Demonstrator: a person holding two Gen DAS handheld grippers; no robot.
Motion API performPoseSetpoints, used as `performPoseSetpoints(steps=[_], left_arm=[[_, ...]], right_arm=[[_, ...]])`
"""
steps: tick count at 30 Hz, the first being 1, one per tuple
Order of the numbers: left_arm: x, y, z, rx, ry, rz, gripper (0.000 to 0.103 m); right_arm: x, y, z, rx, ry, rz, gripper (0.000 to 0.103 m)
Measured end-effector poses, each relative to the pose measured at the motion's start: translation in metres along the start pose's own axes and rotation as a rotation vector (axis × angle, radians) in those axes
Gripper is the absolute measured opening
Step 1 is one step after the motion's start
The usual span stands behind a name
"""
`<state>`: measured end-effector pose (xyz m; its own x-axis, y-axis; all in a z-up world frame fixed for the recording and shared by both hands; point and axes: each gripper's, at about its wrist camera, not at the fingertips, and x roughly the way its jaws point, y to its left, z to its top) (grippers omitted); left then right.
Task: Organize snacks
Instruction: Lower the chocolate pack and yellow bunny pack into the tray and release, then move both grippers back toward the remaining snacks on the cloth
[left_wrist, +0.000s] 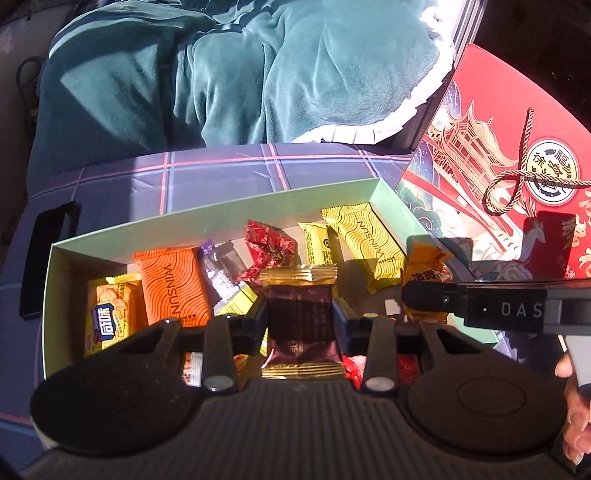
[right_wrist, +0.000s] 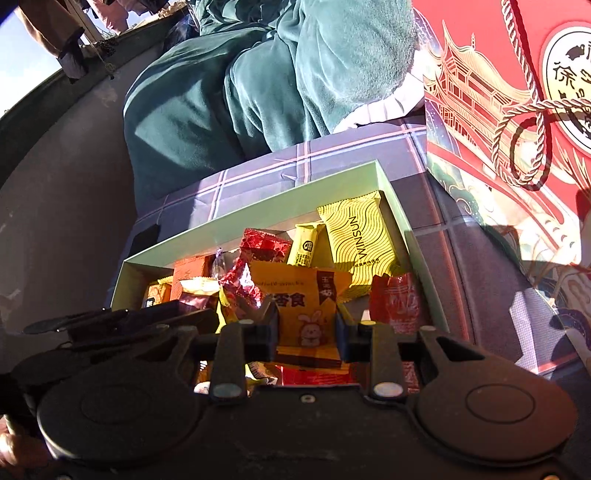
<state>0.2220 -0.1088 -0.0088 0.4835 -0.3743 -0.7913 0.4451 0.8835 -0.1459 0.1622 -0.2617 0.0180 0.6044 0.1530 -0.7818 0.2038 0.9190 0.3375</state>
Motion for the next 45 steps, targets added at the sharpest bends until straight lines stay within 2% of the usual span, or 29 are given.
performPoseSetpoints(steps=[7, 8, 9, 10, 11, 12, 13, 15, 18, 36, 40, 45], left_arm=[[0.016, 0.001, 0.008, 0.018, -0.004, 0.017, 0.037], [0.016, 0.0, 0.008, 0.029, -0.011, 0.033, 0.04], [0.017, -0.001, 0.007, 0.038, -0.016, 0.053, 0.055], [0.017, -0.002, 0.006, 0.04, -0.016, 0.077, 0.079], [0.016, -0.001, 0.005, 0.04, -0.025, 0.097, 0.087], [0.015, -0.001, 0.003, 0.042, -0.04, 0.112, 0.093], [0.013, 0.0, 0.002, 0.042, -0.044, 0.124, 0.095], [0.012, 0.002, 0.0, 0.03, -0.032, 0.129, 0.099], [0.006, 0.004, -0.003, 0.009, -0.027, 0.129, 0.103], [-0.058, -0.017, -0.037, -0.003, -0.049, 0.13, 0.103], [-0.07, -0.026, -0.054, 0.003, -0.042, 0.111, 0.103], [-0.073, -0.044, -0.085, 0.031, 0.005, 0.08, 0.103]], right_arm=[[0.021, 0.002, 0.011, 0.016, 0.016, 0.006, 0.032], [0.021, 0.001, 0.012, 0.027, 0.015, 0.011, 0.045], [0.021, 0.001, 0.013, 0.039, 0.013, 0.014, 0.067], [0.02, 0.001, 0.014, 0.047, 0.004, 0.012, 0.077], [0.019, 0.002, 0.015, 0.048, -0.011, 0.006, 0.085], [0.017, 0.003, 0.015, 0.042, -0.023, 0.005, 0.087], [0.015, 0.003, 0.014, 0.036, -0.029, 0.002, 0.088], [0.012, 0.004, 0.012, 0.034, -0.039, -0.009, 0.098], [0.004, 0.006, 0.009, 0.024, -0.053, -0.02, 0.102], [-0.059, 0.012, -0.032, -0.016, -0.074, -0.039, 0.103], [-0.075, 0.006, -0.044, -0.015, -0.082, -0.043, 0.103], [-0.093, -0.013, -0.068, -0.021, -0.077, -0.065, 0.103]])
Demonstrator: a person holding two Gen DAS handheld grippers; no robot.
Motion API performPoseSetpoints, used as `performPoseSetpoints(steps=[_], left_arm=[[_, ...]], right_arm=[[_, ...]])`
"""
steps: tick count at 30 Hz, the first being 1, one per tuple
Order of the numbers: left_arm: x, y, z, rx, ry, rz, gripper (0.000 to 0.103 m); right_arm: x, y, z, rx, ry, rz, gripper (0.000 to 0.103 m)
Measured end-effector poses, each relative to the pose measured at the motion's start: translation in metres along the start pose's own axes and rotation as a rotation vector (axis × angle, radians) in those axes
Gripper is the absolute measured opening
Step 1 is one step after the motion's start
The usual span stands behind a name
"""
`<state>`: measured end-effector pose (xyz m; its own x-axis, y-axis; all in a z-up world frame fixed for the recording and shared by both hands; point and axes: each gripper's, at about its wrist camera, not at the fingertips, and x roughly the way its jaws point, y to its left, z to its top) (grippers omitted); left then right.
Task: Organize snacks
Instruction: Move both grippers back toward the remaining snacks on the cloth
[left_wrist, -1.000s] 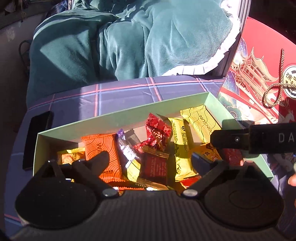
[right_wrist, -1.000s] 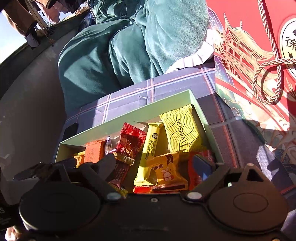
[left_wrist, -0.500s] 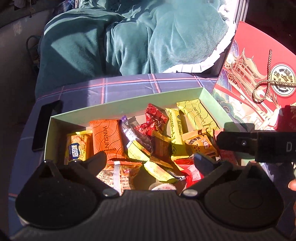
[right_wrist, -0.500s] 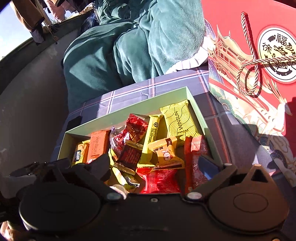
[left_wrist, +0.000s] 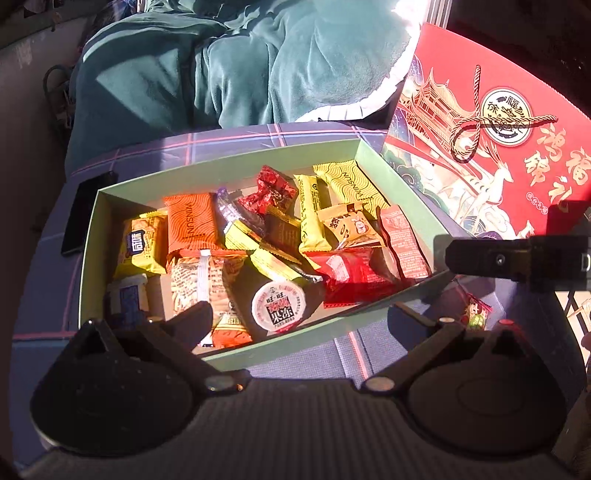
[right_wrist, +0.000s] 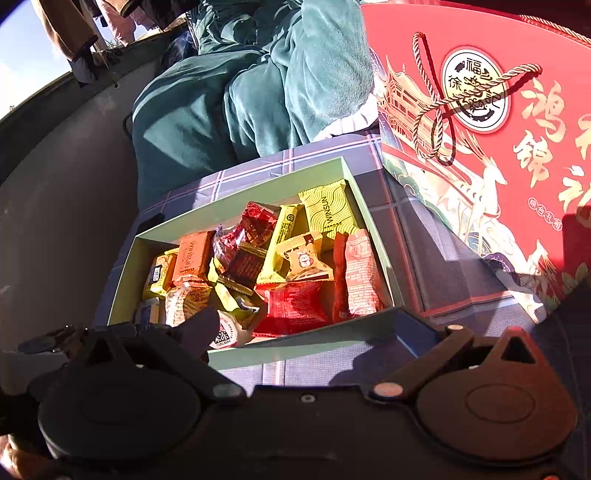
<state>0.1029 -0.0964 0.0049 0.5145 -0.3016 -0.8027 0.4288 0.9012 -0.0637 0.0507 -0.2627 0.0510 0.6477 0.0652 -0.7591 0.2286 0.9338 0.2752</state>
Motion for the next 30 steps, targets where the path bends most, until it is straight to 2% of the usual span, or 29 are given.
performPoseSetpoints(steps=[7, 14, 18, 23, 25, 28, 30], left_arm=[[0.018, -0.036, -0.049, 0.061, 0.131, -0.068, 0.103], [0.038, -0.069, -0.081, 0.116, 0.241, -0.113, 0.103], [0.046, -0.076, -0.088, 0.138, 0.275, -0.108, 0.103], [0.052, -0.074, -0.09, 0.16, 0.281, -0.07, 0.103], [0.052, -0.069, -0.09, 0.17, 0.276, -0.061, 0.103], [0.052, -0.057, -0.087, 0.15, 0.273, -0.043, 0.103], [0.052, -0.043, -0.083, 0.117, 0.27, -0.025, 0.103]], right_arm=[[-0.006, -0.049, -0.034, 0.081, 0.031, -0.053, 0.103], [0.0, -0.089, -0.057, 0.159, 0.06, -0.079, 0.103], [0.007, -0.101, -0.064, 0.189, 0.068, -0.082, 0.103], [0.019, -0.106, -0.064, 0.223, 0.079, -0.085, 0.102], [0.024, -0.107, -0.064, 0.238, 0.084, -0.078, 0.097], [0.035, -0.108, -0.06, 0.248, 0.092, -0.066, 0.083], [0.042, -0.105, -0.057, 0.241, 0.098, -0.076, 0.069]])
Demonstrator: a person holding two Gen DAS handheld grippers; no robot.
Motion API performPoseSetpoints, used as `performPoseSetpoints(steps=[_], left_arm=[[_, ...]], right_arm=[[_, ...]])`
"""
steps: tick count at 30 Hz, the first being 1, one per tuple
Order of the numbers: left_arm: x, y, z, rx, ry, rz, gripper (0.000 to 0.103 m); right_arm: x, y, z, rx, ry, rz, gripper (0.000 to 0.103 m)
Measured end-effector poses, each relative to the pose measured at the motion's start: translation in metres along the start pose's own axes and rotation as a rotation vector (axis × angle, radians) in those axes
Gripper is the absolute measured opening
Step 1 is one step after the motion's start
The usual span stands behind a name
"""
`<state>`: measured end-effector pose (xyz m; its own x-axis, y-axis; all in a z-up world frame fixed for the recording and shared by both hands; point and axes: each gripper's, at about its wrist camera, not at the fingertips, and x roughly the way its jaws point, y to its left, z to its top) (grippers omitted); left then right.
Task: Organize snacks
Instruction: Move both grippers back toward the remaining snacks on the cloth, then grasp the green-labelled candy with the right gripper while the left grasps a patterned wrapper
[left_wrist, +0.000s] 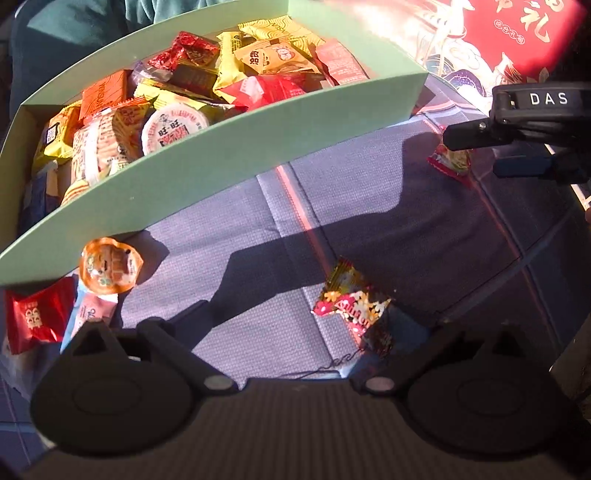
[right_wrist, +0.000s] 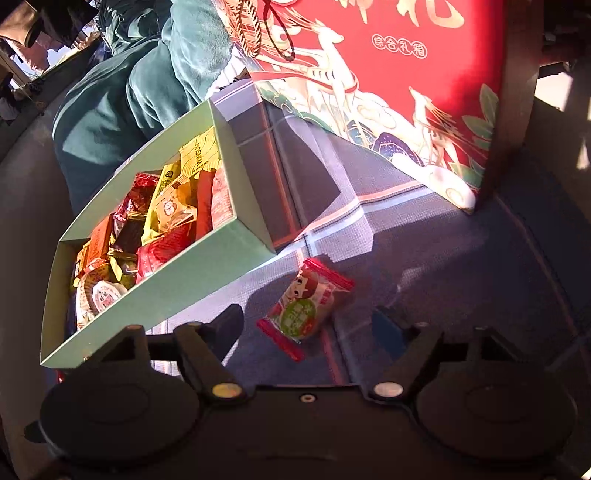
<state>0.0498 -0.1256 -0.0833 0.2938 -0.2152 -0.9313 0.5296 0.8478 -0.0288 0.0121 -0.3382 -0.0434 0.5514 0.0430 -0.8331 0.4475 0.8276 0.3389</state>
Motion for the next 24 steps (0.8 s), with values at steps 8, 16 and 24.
performPoseSetpoints(steps=[8, 16, 24], left_arm=[[-0.006, 0.044, 0.002, -0.122, -0.007, 0.035, 0.103], [-0.007, 0.037, -0.008, -0.071, -0.01, 0.053, 0.103], [-0.006, 0.019, -0.002, -0.006, -0.073, 0.041, 0.079]], right_arm=[[0.019, 0.035, -0.003, -0.149, -0.04, -0.076, 0.027], [0.018, 0.061, -0.032, -0.293, -0.043, -0.029, 0.027], [0.016, 0.055, -0.035, -0.28, -0.05, -0.007, 0.027]])
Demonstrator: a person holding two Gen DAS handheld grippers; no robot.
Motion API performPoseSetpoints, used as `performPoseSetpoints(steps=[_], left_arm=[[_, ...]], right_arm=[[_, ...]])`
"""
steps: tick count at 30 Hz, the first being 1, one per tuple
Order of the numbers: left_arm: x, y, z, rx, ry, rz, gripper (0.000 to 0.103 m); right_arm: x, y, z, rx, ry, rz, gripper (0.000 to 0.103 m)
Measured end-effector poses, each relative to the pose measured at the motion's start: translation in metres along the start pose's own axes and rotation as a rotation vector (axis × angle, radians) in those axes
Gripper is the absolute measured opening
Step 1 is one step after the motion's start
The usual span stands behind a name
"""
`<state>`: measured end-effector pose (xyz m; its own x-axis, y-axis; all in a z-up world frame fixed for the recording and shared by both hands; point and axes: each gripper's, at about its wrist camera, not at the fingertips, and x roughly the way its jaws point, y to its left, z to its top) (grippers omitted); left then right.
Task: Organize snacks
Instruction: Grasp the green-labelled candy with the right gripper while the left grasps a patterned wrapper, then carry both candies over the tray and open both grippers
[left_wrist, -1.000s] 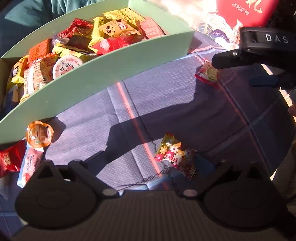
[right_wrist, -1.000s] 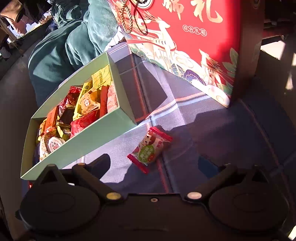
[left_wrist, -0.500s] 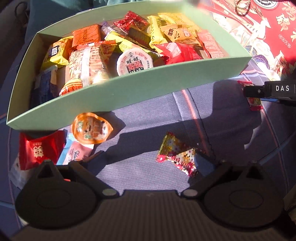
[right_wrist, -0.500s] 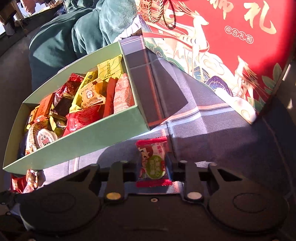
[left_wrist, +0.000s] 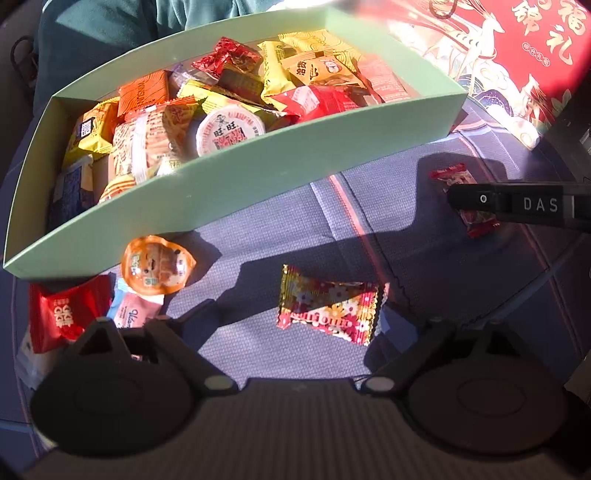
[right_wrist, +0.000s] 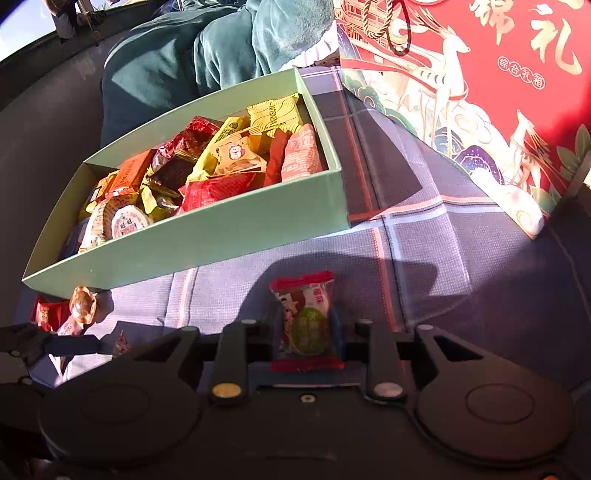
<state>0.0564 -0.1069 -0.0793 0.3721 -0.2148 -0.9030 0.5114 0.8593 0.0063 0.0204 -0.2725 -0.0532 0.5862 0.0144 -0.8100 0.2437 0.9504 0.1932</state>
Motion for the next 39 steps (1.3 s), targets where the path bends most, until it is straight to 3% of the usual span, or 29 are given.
performPoseSetpoints(steps=[1, 2, 3, 14, 22, 32, 39], left_arm=[[-0.003, -0.002, 0.001, 0.017, -0.019, -0.017, 0.048], [-0.006, -0.005, 0.003, 0.033, -0.029, -0.045, 0.033], [-0.007, -0.007, 0.005, 0.04, -0.024, -0.065, 0.025], [-0.012, -0.003, -0.003, -0.004, -0.034, -0.094, 0.023], [-0.026, 0.012, -0.001, -0.05, -0.077, -0.123, 0.023], [-0.057, 0.044, 0.011, -0.126, -0.172, -0.151, 0.023], [-0.073, 0.1, 0.037, -0.204, -0.245, -0.089, 0.024]], right_arm=[[-0.001, 0.0, -0.002, -0.001, -0.002, 0.0, 0.027], [-0.002, 0.0, -0.004, -0.004, -0.006, 0.0, 0.027], [-0.002, -0.001, -0.005, -0.006, -0.007, 0.0, 0.027], [-0.005, 0.009, -0.008, -0.059, -0.013, -0.035, 0.026], [-0.02, 0.017, -0.003, -0.041, 0.006, 0.02, 0.025], [-0.049, 0.054, 0.028, -0.083, -0.028, 0.105, 0.025], [-0.041, 0.08, 0.067, -0.078, -0.036, 0.165, 0.025]])
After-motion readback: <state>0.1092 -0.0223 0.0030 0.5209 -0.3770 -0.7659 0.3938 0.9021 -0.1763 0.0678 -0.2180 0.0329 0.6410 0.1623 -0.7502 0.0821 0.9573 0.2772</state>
